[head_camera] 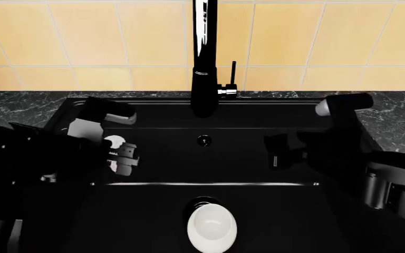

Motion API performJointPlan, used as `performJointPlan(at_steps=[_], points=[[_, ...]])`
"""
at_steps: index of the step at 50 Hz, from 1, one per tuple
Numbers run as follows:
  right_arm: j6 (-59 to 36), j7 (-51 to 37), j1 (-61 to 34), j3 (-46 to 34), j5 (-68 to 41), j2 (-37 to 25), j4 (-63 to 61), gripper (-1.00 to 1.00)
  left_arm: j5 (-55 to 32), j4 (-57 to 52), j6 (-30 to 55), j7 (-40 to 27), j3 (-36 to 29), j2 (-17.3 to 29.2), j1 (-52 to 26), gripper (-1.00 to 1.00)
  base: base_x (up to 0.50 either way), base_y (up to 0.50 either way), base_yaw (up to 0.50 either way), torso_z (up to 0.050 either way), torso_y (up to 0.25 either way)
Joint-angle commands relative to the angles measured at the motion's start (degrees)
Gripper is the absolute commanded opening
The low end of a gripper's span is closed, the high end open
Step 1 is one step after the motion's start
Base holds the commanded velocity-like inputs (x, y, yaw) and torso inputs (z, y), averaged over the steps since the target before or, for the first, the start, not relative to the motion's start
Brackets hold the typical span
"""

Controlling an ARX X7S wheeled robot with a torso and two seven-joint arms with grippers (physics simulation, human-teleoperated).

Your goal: Pick the cup and bowl from the sink and place them on the counter for drying.

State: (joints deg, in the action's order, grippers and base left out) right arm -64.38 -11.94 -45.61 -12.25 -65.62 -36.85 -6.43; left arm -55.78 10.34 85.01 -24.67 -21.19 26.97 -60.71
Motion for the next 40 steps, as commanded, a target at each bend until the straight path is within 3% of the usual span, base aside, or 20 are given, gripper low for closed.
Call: performJointPlan(at_steps=[1, 5, 14, 18, 25, 40], points=[[-0.28, -0.01, -0.18, -0.42, -0.28, -0.02, 0.17, 1.00, -25.30, -2.91, 4.83, -14.75, -7.10, 7.99, -8.66, -1.00, 0.00, 0.00, 0.00, 0.000, 0.000], [-0.45, 0.00, -0.26, -0.66, -0.19, -0.13, 0.70, 1.00, -36.65, 0.67, 4.60, -21.32, -10.91, 11.17, -15.65, -1.00, 0.00, 0.00, 0.00, 0.000, 0.000], [1.50, 1.54, -0.93, -2.26, 1.88, 1.16, 2.55, 1.00, -41.63, 2.45, 3.27, -23.26, -12.54, 15.79, -19.52, -1.00, 0.00, 0.00, 0.00, 0.000, 0.000], [1.45, 1.34, -0.97, -2.52, 1.40, 2.01, 1.96, 1.00, -47.63, 3.80, 2.53, -28.00, -13.56, 18.42, -19.55, -1.00, 0.00, 0.00, 0.00, 0.000, 0.000], [1.37, 1.84, -1.36, -3.04, 1.98, 1.48, 3.15, 1.00, -46.49, 5.81, 2.17, -26.08, -13.62, 22.30, -22.03, -1.00, 0.00, 0.00, 0.00, 0.000, 0.000], [1.82, 2.20, -0.49, -3.30, 1.87, 1.29, 3.45, 1.00, -39.40, 7.93, 0.88, -21.13, -16.70, 25.86, -24.38, -1.00, 0.00, 0.00, 0.00, 0.000, 0.000]])
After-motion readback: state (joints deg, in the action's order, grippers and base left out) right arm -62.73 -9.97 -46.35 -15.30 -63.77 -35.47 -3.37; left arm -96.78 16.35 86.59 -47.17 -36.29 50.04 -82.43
